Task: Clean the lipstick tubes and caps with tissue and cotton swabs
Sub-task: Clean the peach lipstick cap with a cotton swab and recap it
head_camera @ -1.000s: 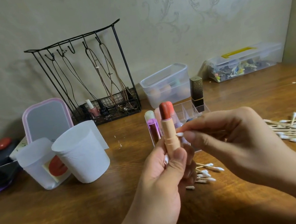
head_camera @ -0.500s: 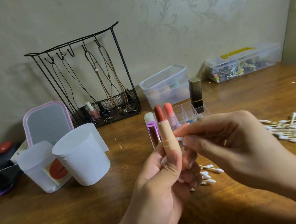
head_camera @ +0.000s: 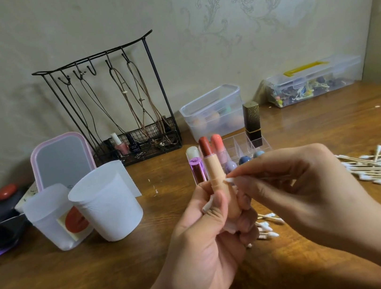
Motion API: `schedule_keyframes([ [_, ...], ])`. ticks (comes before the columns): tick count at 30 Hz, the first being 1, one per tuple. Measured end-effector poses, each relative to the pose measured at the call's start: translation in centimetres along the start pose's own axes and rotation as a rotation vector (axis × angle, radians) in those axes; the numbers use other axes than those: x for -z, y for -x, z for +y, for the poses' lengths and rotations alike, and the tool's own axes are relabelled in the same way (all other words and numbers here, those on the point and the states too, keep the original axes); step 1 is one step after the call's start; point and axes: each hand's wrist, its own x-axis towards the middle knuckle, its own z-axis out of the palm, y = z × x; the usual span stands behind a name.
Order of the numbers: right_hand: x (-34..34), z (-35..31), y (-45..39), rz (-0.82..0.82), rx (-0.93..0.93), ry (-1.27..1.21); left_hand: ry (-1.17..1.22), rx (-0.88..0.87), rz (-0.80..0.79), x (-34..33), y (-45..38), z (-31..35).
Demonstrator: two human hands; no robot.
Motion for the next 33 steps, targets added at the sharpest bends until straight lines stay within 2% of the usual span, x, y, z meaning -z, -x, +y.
schedule_keyframes([
  [7,-0.08,0.03,0.15,0.051,0.023,0.001,-0.047,-0.033,0.067,-0.54,0.14,0.02],
  [15,-0.17,0.09,0.08,0.054,0.044,-0.002,-0.024,-0.036,0.035,-0.68,0.01,0.23],
  [28,-0.19,-0.59,0.30,0.070,0.138,0.008,-0.044,-0.055,0.097,-1.02,0.14,0.15],
  [33,-0.02,-0.48,0.12,0.086,0.098,0.030,-0.079,-0.072,0.134,-0.95,0.06,0.22],
])
